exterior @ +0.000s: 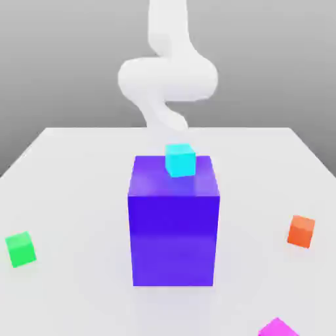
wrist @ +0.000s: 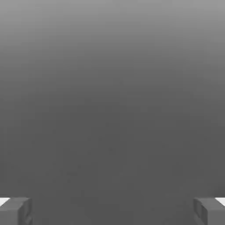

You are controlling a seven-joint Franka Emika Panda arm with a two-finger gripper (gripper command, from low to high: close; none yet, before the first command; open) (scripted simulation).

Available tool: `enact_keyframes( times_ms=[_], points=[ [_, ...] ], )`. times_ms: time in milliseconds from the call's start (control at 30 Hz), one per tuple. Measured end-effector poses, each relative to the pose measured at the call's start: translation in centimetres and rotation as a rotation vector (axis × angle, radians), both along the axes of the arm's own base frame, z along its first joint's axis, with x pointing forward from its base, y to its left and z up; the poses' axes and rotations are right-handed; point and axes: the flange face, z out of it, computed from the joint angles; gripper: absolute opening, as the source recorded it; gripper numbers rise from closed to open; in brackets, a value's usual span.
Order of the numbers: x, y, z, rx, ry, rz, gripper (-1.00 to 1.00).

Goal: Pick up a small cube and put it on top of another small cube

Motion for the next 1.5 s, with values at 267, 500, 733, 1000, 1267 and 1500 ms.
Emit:
enact_keyframes(
  times_ms=[267,500,733,1000,1267,1500],
  points=[
    [8.8,3.8,-10.4,0.061,0.178,-0.21,0.0],
    [13.9,6.9,-21.1,0.12,0.314,-0.377,0.0],
    [16.2,10.4,-32.3,0.192,0.445,-0.535,0.0],
    [15.7,14.6,-44.3,0.297,0.6,-0.725,0.0],
    [14.5,16.8,-55.4,0.35,0.675,-0.814,-1.0],
    [14.5,16.8,-55.2,0.353,0.674,-0.814,-1.0]
  ],
)
